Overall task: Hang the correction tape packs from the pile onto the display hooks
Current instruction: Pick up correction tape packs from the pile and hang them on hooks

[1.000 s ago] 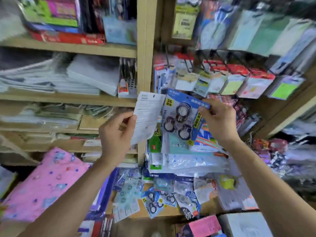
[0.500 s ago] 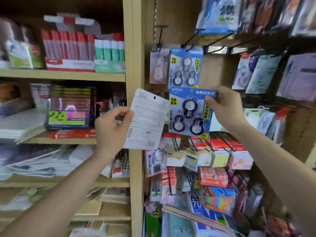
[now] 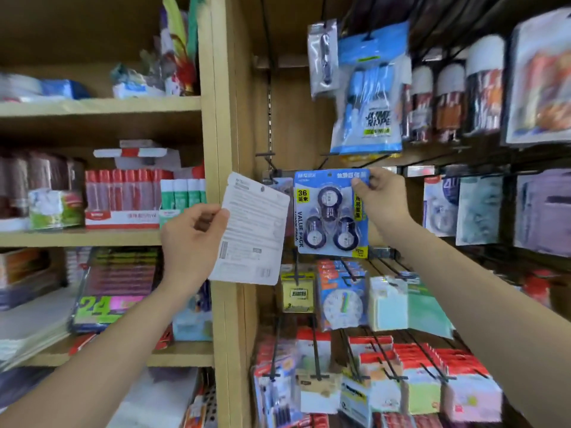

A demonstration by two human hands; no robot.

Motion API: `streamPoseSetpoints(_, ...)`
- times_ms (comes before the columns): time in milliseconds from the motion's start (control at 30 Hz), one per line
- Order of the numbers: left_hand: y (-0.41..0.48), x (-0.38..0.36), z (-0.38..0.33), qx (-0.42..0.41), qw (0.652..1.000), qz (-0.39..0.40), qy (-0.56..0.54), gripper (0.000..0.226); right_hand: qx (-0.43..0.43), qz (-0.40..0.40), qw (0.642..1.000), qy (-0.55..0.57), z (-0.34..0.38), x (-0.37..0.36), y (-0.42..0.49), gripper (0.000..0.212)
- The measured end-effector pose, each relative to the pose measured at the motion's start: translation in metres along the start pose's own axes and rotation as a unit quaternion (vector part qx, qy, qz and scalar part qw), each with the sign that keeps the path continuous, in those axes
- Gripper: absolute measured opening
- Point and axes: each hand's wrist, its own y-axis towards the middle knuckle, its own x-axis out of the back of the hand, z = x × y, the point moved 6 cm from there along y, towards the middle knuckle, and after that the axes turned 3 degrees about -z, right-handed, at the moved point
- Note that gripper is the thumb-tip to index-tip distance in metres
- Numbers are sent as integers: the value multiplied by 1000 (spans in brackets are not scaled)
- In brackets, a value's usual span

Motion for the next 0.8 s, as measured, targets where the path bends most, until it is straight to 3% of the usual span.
streamPoseSetpoints(200, 20, -17, 8, -16, 999, 29, -5, 9, -15, -17, 1000, -21, 8, -13, 11, 15)
streamPoseSetpoints(333, 39, -29, 13, -53, 998, 43, 15, 9, -4, -35, 997, -67, 10, -15, 11, 26)
streamPoseSetpoints(433, 53, -41, 13, -105, 989, 85, 51, 9, 28, -28, 992, -124, 15, -13, 10, 22)
streamPoseSetpoints(500, 60, -49, 10, -158, 977, 107, 100, 11, 36, -24, 988, -149, 17, -11, 10, 31)
streamPoseSetpoints(667, 73, -68, -5, -357, 904, 131, 195, 31, 58, -27, 979, -193, 20, -10, 13, 41)
streamPoseSetpoints(800, 85, -72, -5, -389, 899, 116, 167, 30, 36, -45, 986, -159, 20, -13, 17, 39)
